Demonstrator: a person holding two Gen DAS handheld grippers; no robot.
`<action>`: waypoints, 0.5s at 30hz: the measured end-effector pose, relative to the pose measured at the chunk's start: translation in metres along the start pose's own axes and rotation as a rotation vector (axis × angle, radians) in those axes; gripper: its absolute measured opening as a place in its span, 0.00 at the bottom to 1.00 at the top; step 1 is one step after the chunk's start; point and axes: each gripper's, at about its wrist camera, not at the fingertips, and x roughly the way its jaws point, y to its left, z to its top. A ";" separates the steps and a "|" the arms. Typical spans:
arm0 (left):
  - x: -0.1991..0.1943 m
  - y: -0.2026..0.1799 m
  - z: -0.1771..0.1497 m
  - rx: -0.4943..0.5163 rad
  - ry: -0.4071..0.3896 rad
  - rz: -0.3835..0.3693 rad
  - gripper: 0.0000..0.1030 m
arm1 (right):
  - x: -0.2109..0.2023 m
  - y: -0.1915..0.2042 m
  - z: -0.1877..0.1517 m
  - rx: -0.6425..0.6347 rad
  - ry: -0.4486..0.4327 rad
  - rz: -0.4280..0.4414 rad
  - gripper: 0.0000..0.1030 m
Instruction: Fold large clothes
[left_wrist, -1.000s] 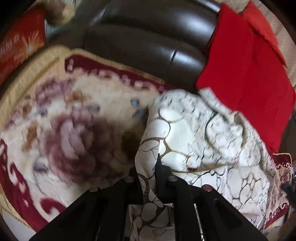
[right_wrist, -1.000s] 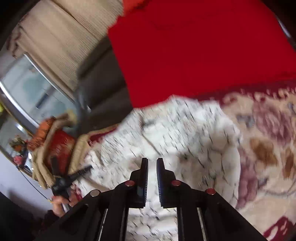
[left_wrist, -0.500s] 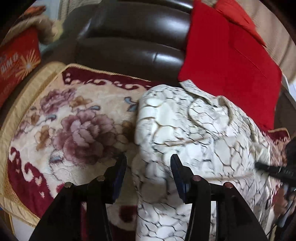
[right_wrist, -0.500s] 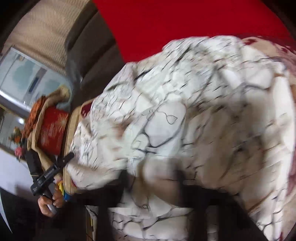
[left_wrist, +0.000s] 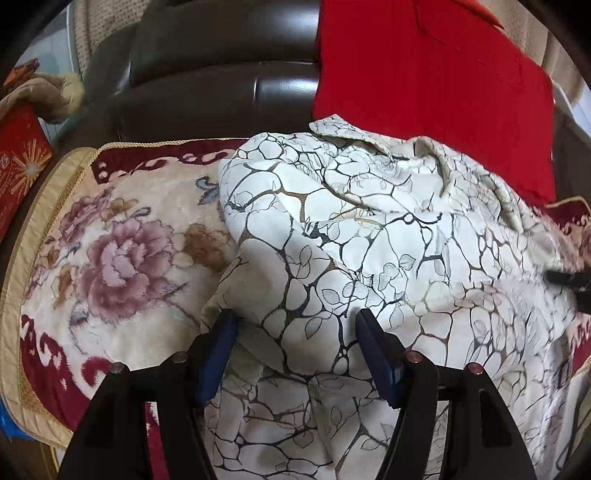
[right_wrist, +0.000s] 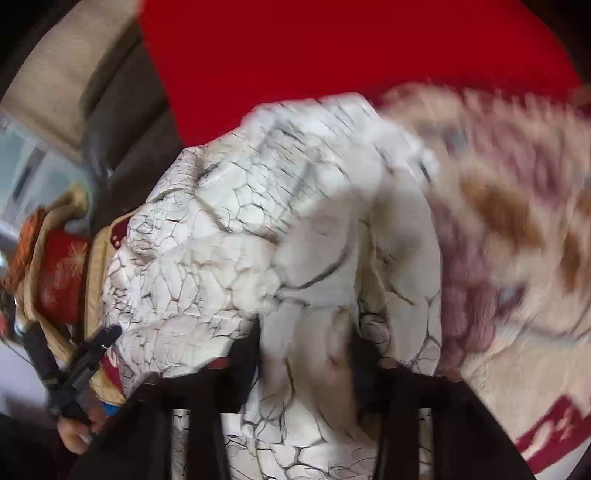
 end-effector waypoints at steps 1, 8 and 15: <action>-0.003 0.002 0.000 0.003 -0.008 -0.001 0.65 | -0.010 -0.009 0.000 0.047 -0.033 0.043 0.50; -0.017 0.007 0.025 -0.034 -0.087 0.005 0.65 | -0.078 0.008 0.007 -0.036 -0.342 0.060 0.68; 0.030 -0.016 0.020 0.026 0.030 0.073 0.66 | -0.007 0.024 -0.005 -0.124 -0.148 -0.048 0.56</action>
